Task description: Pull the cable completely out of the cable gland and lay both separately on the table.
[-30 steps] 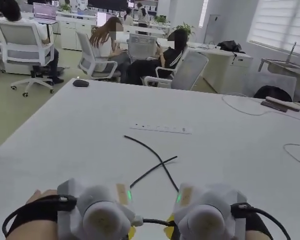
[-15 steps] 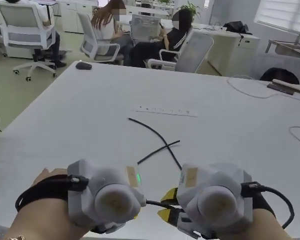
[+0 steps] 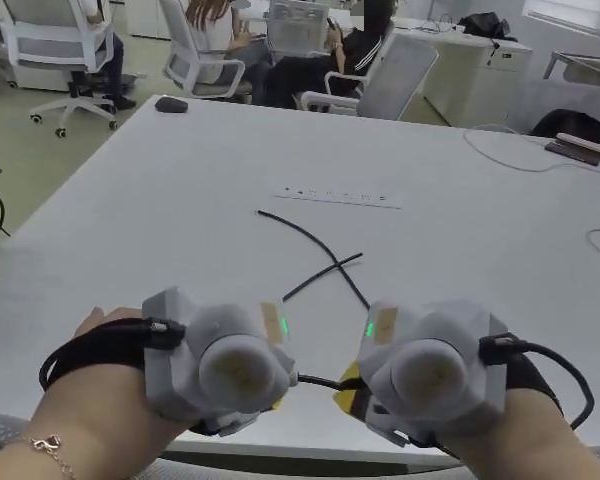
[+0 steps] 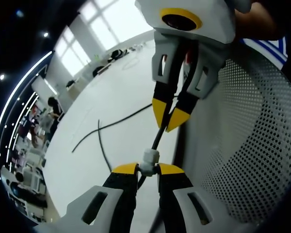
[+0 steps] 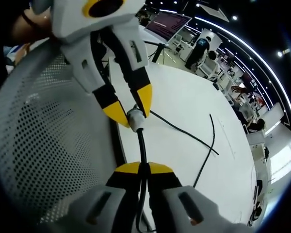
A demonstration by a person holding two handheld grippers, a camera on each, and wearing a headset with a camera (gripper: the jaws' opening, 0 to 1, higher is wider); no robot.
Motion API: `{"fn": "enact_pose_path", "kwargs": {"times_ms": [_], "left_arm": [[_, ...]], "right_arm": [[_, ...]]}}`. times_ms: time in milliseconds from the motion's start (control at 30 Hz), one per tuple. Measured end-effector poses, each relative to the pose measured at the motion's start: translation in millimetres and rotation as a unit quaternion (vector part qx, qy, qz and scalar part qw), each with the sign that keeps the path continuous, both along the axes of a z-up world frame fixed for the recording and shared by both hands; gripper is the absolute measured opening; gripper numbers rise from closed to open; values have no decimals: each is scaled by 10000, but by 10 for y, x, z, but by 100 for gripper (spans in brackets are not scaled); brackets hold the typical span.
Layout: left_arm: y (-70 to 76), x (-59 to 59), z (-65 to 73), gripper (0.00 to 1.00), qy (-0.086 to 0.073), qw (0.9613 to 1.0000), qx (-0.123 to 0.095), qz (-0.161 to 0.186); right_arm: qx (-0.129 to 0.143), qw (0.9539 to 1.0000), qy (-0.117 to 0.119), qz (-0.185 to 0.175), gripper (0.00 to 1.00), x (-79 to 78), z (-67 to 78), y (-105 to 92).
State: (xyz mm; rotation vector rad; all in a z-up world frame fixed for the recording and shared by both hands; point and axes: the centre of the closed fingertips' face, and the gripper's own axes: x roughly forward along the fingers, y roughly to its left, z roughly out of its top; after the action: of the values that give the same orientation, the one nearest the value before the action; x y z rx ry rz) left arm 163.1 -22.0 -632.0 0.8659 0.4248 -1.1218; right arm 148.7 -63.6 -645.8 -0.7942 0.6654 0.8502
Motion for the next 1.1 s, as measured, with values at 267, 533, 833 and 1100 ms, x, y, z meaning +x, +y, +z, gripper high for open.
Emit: {"fn": "enact_pose_path", "kwargs": {"times_ms": [267,533,833,1100], "left_arm": [[30,13,-7,16,4,10000,36,80],[53,30,12,16,-42,9999,48,144],[46,22,11,16,-55,9999,73,115],[6,12,26,17,-127,9999,60,-2]], "right_arm": [[-790,9947,223,-618,3,24,-164,-355],[-1064,9917,232,-683,4,18,-174,-430],[-293,9993,-200,135,18,25,19,-21],[-96,9993,-249,246,10,12,78,46]]}}
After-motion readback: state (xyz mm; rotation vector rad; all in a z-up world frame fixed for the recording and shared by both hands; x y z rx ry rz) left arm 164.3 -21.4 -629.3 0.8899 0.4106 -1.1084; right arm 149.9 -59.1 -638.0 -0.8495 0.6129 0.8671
